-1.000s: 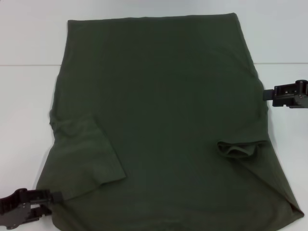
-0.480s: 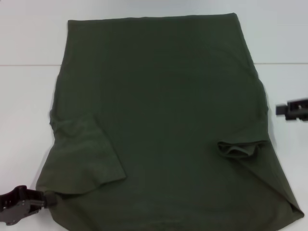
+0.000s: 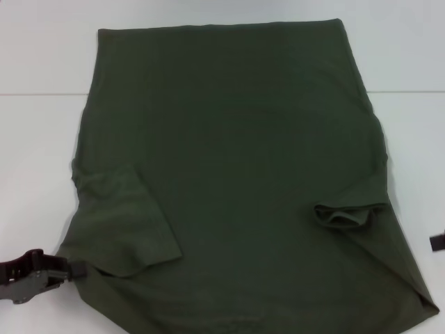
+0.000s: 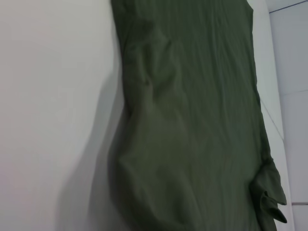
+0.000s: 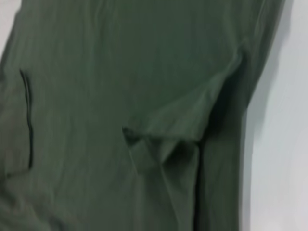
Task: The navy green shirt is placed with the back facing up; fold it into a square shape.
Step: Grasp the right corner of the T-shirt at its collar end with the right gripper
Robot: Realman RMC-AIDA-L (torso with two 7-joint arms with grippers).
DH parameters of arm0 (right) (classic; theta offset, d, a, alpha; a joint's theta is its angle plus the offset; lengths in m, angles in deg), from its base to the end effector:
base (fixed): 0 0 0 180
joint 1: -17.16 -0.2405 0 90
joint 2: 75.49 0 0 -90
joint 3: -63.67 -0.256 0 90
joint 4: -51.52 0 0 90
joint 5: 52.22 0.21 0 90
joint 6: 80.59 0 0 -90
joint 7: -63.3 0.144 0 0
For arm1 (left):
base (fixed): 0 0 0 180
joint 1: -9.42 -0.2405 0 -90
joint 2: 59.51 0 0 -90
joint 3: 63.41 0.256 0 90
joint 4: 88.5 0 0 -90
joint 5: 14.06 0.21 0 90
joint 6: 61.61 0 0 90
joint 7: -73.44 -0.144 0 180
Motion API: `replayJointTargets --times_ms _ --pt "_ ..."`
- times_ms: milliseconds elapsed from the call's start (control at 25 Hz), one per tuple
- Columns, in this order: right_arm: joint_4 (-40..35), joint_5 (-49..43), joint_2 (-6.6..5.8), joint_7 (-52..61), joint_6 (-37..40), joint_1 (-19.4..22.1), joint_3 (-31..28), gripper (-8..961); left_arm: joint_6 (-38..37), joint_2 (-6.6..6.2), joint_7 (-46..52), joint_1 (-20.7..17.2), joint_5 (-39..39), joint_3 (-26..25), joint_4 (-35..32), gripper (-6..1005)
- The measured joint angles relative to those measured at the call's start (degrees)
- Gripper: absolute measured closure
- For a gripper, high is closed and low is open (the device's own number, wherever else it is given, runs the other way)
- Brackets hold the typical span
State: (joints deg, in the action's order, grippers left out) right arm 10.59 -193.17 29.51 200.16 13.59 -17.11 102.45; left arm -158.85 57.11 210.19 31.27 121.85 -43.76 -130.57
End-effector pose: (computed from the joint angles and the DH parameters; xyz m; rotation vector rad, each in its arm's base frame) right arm 0.3225 0.3403 0.0965 -2.2773 1.8174 0.0415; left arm -0.3529 0.2613 0.0454 -1.9487 -2.1930 -0.6565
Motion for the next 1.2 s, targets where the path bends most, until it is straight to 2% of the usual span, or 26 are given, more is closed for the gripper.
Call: replayJointTargets --times_ms 200,960,1200 --pt "0.02 -2.29 2.02 -2.82 0.13 0.18 0.2 446 0.11 -0.03 0.15 0.64 -0.03 -0.07 0.0 971" --pt "0.65 -5.01 3.99 -3.17 0.22 1.14 0.53 448 1.02 -0.05 0.58 1.52 -0.04 -0.28 -0.01 954" --pt "0.69 -6.47 5.18 -3.29 -0.36 0.54 0.72 449 1.1 -0.08 0.66 1.54 -0.04 -0.35 0.05 948"
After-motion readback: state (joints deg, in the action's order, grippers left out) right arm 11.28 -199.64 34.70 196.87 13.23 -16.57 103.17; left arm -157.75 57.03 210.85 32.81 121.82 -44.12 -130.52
